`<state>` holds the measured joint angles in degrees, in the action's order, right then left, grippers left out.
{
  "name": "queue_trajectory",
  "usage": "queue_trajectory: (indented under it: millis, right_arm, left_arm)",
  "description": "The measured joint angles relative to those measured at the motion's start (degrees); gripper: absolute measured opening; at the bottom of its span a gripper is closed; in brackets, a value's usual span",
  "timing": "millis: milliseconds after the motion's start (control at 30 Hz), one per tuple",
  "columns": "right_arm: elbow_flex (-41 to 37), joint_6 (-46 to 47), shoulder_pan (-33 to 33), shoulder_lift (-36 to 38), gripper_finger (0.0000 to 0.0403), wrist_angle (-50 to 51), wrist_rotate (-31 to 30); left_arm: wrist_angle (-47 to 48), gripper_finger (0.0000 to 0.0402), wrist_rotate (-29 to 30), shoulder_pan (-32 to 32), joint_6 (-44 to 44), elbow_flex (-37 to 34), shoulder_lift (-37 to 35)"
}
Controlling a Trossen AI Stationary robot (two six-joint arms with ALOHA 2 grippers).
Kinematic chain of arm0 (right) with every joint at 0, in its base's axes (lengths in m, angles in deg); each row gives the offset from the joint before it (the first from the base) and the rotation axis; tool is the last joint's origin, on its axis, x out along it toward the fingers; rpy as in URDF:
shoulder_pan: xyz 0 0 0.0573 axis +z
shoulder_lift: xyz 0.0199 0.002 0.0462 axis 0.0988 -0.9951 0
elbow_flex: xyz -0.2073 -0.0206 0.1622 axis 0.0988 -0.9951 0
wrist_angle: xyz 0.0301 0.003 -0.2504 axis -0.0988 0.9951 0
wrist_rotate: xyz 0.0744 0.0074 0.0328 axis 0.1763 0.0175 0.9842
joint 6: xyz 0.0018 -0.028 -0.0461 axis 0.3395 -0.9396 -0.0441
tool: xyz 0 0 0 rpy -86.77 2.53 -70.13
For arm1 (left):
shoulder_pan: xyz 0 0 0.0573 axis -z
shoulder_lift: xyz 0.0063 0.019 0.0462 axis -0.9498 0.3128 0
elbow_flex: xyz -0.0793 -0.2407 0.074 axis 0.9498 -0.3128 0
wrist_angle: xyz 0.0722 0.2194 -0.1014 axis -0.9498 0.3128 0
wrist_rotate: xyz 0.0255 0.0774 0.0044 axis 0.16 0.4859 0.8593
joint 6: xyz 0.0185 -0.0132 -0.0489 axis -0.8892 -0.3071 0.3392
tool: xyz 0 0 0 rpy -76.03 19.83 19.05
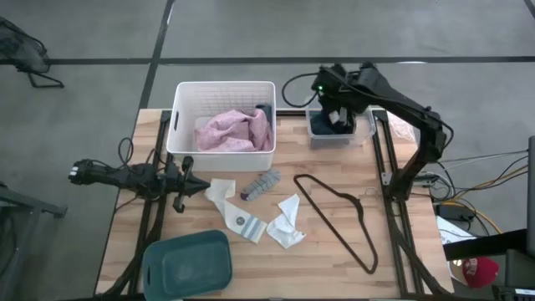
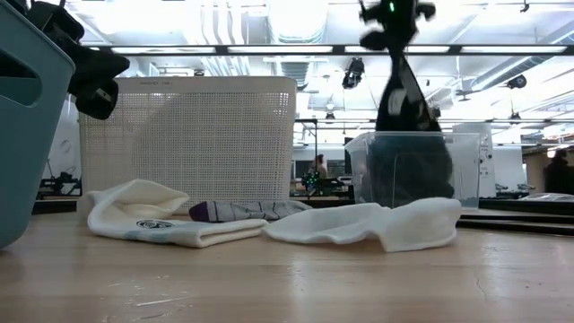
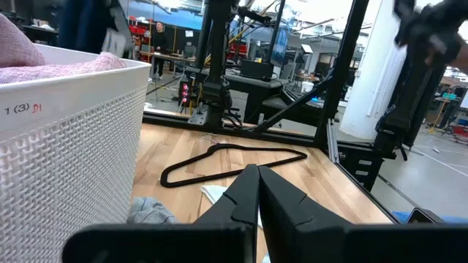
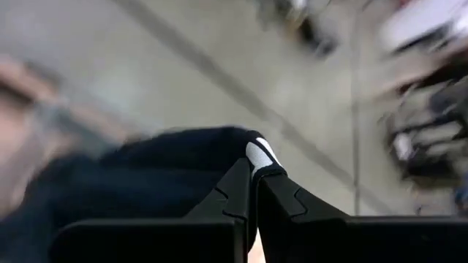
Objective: Pick & Place Cloths
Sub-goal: Put the black underwear in the transparent bin
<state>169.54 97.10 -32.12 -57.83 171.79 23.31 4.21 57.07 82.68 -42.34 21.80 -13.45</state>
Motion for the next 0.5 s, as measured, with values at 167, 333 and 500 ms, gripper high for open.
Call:
queue_trajectory:
  millis: [167, 333, 500]
  right_arm:
    - [-10.33, 0.48, -4.72, 0.00, 0.0008, -0.12, 17.91]
    - [-20.57, -0.54, -7.47, -0.02, 0.0008, -0.55, 22.51]
    - [-27.37, -1.28, -8.63, -0.02, 0.0008, -2.35, 19.63]
  left_arm:
    - [0.00, 0.0012, -0.01, -0.01, 0.01, 0.00, 0.00]
    - [0.00, 0.0012, -0.01, -0.01, -0.01, 0.00, 0.00]
    - [0.02, 0.0012, -0.01, 0.01, 0.00, 0.00, 0.00]
